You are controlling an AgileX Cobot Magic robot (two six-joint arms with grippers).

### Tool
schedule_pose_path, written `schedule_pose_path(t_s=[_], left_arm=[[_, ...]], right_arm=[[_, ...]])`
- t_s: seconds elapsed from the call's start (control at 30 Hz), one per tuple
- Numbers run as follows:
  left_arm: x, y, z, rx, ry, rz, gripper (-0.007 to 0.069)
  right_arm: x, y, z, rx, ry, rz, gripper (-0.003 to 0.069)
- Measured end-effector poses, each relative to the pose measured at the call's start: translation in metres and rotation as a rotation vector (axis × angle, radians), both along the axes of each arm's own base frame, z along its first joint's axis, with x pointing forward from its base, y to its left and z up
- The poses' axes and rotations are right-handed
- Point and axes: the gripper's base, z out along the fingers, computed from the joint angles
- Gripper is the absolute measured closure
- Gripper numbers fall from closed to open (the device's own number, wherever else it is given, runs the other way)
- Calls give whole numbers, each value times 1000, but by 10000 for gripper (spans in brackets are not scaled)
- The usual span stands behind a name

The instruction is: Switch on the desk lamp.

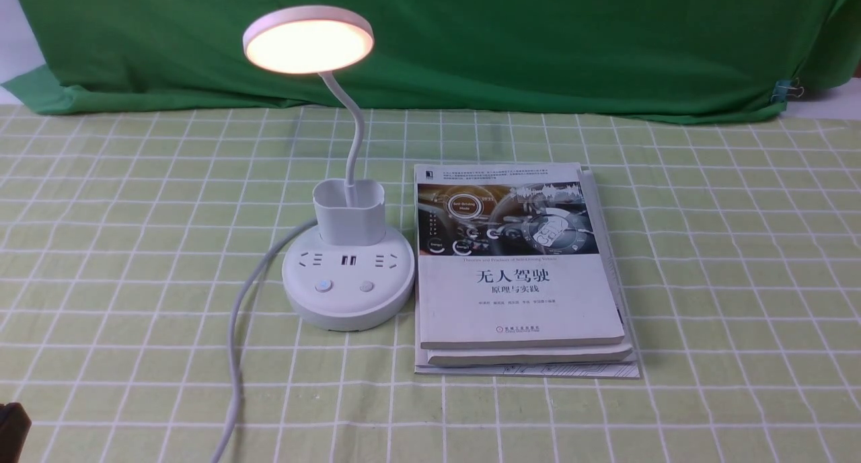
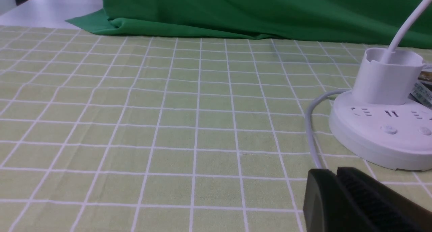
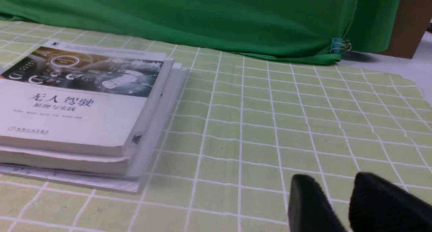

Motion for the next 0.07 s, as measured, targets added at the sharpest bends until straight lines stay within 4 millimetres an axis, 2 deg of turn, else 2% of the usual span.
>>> schedule_pose_path(t_s=[0.07], left_arm=[[0,0,0,0,0,0,606]], right_arm=[[0,0,0,0,0,0,414]])
